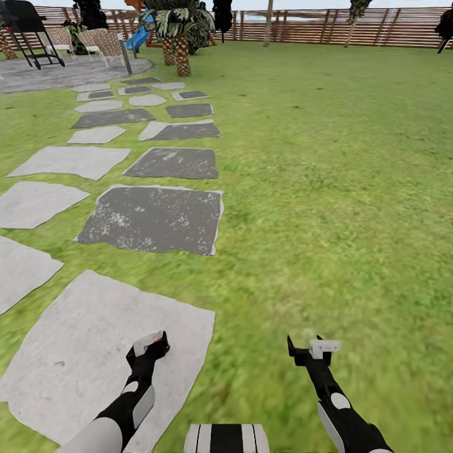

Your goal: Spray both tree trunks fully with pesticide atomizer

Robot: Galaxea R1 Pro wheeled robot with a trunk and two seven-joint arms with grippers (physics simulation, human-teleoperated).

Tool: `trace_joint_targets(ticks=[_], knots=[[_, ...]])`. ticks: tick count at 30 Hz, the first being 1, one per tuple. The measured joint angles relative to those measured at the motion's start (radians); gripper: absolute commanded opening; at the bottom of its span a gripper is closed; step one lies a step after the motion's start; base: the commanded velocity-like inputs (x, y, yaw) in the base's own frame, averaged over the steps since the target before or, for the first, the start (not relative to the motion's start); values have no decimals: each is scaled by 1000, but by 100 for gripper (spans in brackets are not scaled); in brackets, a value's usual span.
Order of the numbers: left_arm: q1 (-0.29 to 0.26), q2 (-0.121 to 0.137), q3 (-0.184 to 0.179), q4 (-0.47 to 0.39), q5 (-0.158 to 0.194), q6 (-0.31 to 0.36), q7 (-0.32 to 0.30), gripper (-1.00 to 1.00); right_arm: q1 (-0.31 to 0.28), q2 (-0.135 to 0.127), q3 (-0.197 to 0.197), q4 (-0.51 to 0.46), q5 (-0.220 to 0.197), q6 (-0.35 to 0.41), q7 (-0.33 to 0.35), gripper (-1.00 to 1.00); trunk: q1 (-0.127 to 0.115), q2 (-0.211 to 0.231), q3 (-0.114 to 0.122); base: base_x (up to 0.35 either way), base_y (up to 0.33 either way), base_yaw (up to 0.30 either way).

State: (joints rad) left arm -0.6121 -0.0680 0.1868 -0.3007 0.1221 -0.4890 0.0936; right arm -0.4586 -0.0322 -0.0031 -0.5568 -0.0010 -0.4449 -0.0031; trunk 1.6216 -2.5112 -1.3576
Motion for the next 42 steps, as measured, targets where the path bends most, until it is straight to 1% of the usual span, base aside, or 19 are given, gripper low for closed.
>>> trace_joint_targets(ticks=[6,9,11,14,24,35,39,42], knots=[[0,-2,-6,0,-8,-4,0,100,0,0,0,0,0,0,0,100,0,0,-4,0,0,0],[0,-7,-7,-1,-10,-44,-1,100,0,0,0,0,0,0,0,100,0,0,-4,0,0,0],[0,-7,-7,-1,-11,-51,-1,100,0,0,0,0,0,0,0,100,0,0,-4,0,0,0],[0,-7,-7,-1,-11,-55,-2,100,0,0,0,0,-1,0,0,100,1,-1,-17,0,0,0],[0,-7,-7,-1,-12,-57,-2,100,0,0,0,0,0,0,0,100,6,-3,-71,0,0,0],[-1,-7,-7,-2,-12,-56,-2,100,0,0,0,0,0,0,0,100,6,-3,-80,0,0,-66],[-1,-7,-7,-1,-12,-56,-2,100,0,0,0,0,-1,0,0,100,8,-4,-97,0,0,-9],[-1,-6,-7,-2,-12,-56,-2,100,0,0,0,0,0,0,0,100,8,-4,-100,0,0,-1]])
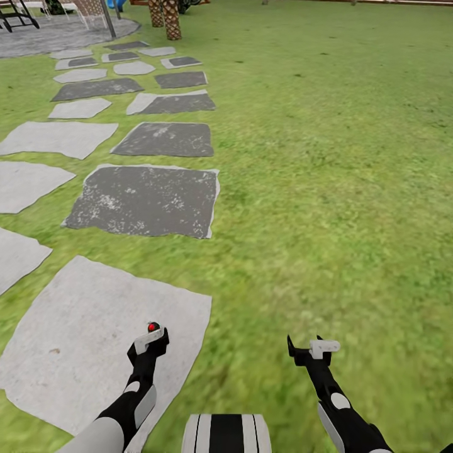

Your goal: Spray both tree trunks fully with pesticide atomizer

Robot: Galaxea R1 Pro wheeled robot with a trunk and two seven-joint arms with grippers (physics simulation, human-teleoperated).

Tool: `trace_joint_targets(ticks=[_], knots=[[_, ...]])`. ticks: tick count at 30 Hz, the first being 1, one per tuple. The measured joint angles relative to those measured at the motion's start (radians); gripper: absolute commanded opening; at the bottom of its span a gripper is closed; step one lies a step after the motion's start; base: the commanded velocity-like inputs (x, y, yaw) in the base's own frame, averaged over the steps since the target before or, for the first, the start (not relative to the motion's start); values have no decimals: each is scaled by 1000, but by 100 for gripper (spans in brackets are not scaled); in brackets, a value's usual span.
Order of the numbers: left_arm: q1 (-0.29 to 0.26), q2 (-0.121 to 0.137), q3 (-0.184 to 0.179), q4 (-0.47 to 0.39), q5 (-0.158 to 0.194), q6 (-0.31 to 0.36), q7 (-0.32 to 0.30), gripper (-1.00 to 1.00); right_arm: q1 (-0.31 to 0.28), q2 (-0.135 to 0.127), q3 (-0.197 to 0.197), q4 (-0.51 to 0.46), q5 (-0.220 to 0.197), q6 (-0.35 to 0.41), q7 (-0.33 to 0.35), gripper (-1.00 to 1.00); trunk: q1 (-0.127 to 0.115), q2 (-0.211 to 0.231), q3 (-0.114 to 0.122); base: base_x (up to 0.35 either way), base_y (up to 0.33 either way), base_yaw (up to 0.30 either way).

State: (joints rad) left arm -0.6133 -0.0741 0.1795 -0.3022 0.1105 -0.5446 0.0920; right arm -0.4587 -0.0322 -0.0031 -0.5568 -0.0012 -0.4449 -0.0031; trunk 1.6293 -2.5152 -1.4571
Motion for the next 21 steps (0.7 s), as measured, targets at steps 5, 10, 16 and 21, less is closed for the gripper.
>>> trace_joint_targets(ticks=[5,10,16,21], knots=[[0,0,0,0,0,0,0,100,0,0,0,0,0,0,0,100,2,-1,-17,0,0,0],[0,1,0,0,1,0,0,100,0,0,0,0,0,0,0,100,2,-1,-26,0,0,0],[0,1,0,0,1,0,0,100,0,0,0,0,0,0,0,100,4,-2,-41,0,0,0],[1,1,0,0,2,0,0,100,0,0,0,0,0,0,0,100,4,-2,-45,0,0,0]])
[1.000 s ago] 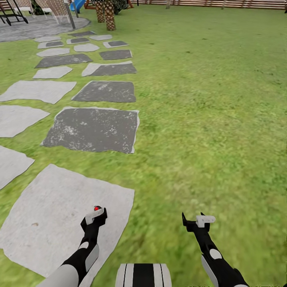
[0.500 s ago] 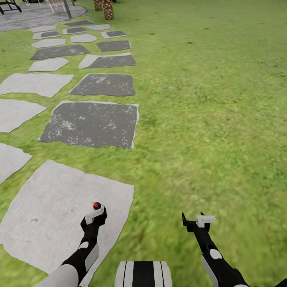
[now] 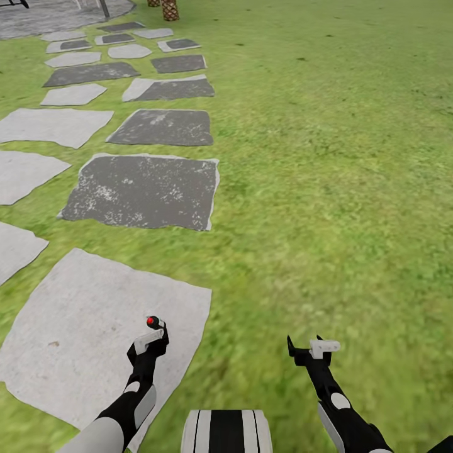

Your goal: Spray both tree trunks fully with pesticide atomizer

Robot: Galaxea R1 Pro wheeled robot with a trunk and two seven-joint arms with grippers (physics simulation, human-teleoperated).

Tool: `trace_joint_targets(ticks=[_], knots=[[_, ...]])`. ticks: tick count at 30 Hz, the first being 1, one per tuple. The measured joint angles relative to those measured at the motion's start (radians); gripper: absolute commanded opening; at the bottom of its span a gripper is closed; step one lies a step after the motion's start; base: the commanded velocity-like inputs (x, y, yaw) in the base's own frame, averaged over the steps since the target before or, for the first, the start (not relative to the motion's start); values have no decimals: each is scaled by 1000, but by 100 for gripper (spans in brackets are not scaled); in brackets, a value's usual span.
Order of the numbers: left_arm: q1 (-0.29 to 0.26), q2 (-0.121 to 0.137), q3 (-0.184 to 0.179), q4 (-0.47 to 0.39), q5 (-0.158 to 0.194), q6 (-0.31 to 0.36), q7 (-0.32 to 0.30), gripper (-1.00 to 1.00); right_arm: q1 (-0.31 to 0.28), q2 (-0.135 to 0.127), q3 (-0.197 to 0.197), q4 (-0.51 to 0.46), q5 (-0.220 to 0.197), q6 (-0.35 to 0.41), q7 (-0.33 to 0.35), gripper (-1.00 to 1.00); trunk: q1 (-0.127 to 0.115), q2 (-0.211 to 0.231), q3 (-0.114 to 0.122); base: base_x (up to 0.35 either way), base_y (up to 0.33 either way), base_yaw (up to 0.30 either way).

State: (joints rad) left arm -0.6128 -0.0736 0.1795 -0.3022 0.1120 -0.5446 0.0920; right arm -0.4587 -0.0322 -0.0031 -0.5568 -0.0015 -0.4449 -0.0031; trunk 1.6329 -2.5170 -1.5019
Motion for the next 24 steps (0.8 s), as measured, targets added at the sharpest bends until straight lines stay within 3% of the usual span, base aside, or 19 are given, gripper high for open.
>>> trace_joint_targets(ticks=[24], knots=[[0,1,3,0,7,-3,2,100,0,0,0,0,0,0,0,100,0,0,0,45,-13,0]])
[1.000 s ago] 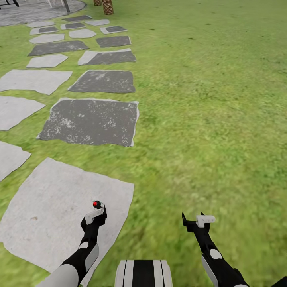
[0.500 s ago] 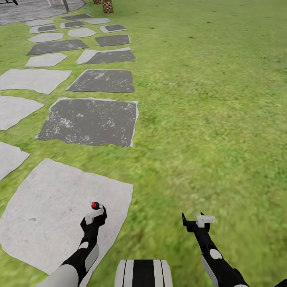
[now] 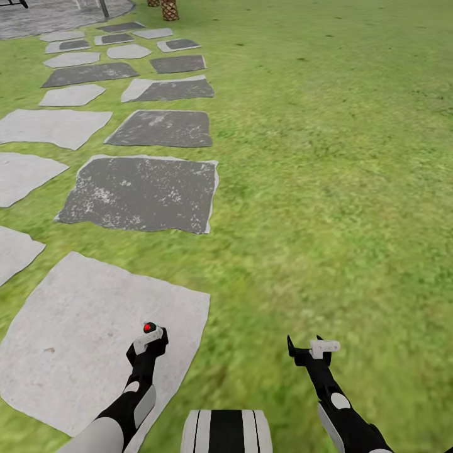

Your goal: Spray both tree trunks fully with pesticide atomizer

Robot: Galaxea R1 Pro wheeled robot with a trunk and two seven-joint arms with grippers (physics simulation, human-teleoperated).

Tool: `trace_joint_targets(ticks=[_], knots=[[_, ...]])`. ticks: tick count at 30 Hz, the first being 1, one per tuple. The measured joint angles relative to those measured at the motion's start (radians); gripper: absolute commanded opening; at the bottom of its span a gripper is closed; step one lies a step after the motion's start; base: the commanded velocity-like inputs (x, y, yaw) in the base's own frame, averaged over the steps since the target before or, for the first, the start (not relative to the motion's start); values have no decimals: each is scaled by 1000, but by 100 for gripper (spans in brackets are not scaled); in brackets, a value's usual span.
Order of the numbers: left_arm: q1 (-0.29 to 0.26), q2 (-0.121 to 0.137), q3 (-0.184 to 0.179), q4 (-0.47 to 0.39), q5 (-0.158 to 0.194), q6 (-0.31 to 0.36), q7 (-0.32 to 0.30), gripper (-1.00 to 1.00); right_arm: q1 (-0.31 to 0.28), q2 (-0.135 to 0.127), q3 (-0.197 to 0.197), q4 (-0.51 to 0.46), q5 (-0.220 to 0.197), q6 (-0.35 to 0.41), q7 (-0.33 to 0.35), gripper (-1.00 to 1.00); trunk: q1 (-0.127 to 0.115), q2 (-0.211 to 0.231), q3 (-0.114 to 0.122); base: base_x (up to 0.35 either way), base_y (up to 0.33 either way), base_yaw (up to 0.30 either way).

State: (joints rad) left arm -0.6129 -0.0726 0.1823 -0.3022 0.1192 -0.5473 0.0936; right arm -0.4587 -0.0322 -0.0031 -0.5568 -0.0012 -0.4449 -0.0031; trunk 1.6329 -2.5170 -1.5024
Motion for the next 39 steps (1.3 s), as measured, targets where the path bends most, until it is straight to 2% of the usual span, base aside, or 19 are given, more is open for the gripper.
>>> trace_joint_targets(ticks=[5,12,23,39], knots=[[-1,-1,5,-4,3,0,4,100,0,0,0,0,0,0,0,100,0,0,0,3,0,0],[-1,-5,5,-14,6,0,61,100,0,0,0,0,0,0,0,100,0,0,0,0,0,0],[-1,-15,0,-11,0,-1,62,100,0,0,0,0,0,0,0,100,0,0,0,11,-4,0],[-1,-13,0,-10,5,-2,62,100,0,0,0,0,1,0,0,100,0,0,0,28,-10,0]])
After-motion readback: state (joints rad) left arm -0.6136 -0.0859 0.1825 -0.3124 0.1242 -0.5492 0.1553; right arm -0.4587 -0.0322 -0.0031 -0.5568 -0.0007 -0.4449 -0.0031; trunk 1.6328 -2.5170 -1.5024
